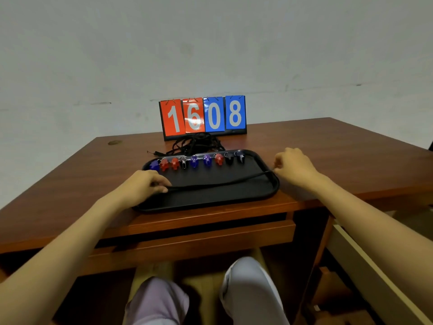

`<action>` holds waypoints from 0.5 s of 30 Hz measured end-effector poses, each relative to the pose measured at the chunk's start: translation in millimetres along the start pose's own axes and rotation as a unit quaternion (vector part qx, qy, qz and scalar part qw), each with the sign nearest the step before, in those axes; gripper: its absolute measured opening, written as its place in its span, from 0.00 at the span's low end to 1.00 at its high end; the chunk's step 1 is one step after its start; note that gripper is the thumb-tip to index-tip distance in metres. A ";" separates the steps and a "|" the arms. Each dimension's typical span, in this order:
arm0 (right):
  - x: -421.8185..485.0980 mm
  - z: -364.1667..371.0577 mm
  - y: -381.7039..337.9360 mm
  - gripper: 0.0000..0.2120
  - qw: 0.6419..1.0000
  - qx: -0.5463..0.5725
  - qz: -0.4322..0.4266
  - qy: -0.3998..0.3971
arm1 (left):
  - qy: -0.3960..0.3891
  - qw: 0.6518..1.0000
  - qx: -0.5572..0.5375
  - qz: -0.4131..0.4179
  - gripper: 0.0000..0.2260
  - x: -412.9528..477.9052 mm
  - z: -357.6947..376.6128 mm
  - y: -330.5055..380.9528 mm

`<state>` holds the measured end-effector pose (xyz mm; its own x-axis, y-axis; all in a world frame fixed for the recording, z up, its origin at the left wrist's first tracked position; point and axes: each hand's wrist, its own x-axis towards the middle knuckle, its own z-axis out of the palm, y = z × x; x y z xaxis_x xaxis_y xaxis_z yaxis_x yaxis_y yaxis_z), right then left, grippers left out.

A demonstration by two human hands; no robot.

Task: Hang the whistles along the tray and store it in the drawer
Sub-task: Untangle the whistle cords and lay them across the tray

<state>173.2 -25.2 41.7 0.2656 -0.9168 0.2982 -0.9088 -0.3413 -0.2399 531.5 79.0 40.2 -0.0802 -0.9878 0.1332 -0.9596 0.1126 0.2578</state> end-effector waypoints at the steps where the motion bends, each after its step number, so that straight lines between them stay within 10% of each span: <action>1: -0.1 -1.1 -1.6 0.07 1.000 -0.011 -0.012 -0.002 | -0.006 1.000 0.008 0.001 0.12 1.1 -0.3 1.1; 15: -10.9 19.4 -18.7 0.09 0.997 0.033 -0.071 -0.008 | 0.099 0.993 -0.049 -0.040 0.10 -8.3 18.9 2.8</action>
<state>193.5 -12.9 25.0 0.3963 -0.8608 0.3195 -0.8380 -0.4812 -0.2571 524.4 85.5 21.8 0.0590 -0.9547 0.2916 -0.9288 0.0546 0.3664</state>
